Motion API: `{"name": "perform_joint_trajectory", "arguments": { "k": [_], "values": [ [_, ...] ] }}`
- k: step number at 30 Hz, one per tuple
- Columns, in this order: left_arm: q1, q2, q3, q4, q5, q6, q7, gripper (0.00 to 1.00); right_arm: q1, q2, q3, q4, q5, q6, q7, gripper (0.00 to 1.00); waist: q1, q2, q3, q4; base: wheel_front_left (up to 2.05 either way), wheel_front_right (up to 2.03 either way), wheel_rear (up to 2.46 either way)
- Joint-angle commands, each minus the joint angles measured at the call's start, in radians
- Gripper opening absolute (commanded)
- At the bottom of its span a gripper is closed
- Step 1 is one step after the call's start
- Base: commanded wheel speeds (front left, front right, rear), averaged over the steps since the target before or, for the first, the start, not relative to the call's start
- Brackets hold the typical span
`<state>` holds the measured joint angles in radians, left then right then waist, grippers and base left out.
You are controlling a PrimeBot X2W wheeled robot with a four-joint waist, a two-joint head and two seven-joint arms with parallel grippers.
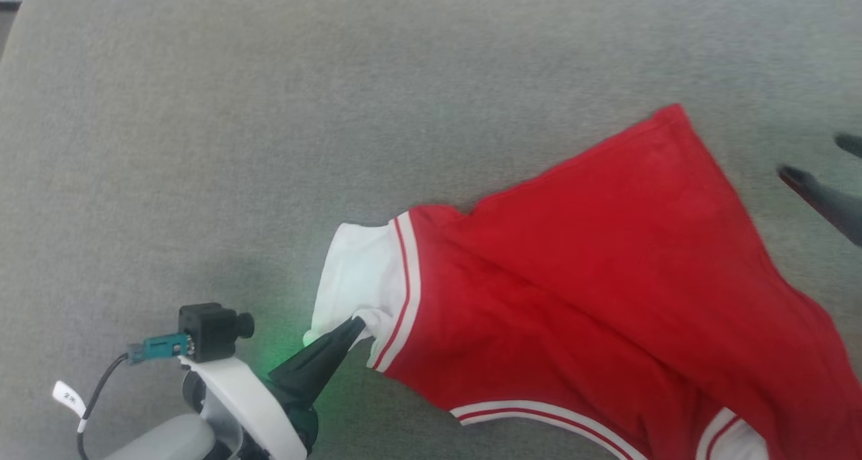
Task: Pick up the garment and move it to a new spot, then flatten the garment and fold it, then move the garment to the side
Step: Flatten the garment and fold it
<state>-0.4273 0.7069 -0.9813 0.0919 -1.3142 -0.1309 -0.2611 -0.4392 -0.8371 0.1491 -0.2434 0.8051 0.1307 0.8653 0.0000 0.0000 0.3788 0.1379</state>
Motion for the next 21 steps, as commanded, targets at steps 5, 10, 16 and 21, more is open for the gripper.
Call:
{"name": "perform_joint_trajectory", "arguments": {
  "k": [5, 10, 16, 21],
  "values": [
    [-0.050, -0.031, -0.026, 0.011, 0.001, 0.002, -0.003, 0.00, -0.233, 0.079, 0.184, 0.202, -0.055, 0.000, 0.026, 1.00, 0.0000, 0.0000, 0.067, 0.060, 0.00, 0.00, 0.00],
    [-0.074, -0.049, -0.042, 0.023, 0.000, 0.002, -0.004, 0.00, -0.332, 0.095, 0.297, 0.337, -0.083, 0.000, 0.034, 1.00, 0.0000, 0.0000, 0.096, 0.089, 0.00, 0.00, 0.00],
    [-0.085, -0.068, -0.050, 0.039, -0.007, 0.002, -0.005, 0.00, -0.361, 0.093, 0.437, 0.458, -0.042, 0.000, 0.043, 1.00, 0.0000, 0.0000, 0.103, 0.106, 0.00, 0.00, 0.00],
    [-0.070, -0.064, -0.025, 0.050, -0.004, 0.002, -0.005, 0.00, -0.377, 0.088, 0.501, 0.474, 0.026, 0.002, 0.007, 0.00, 0.0000, 0.0000, 0.083, 0.093, 0.00, 0.00, 0.00]
  ]
}}
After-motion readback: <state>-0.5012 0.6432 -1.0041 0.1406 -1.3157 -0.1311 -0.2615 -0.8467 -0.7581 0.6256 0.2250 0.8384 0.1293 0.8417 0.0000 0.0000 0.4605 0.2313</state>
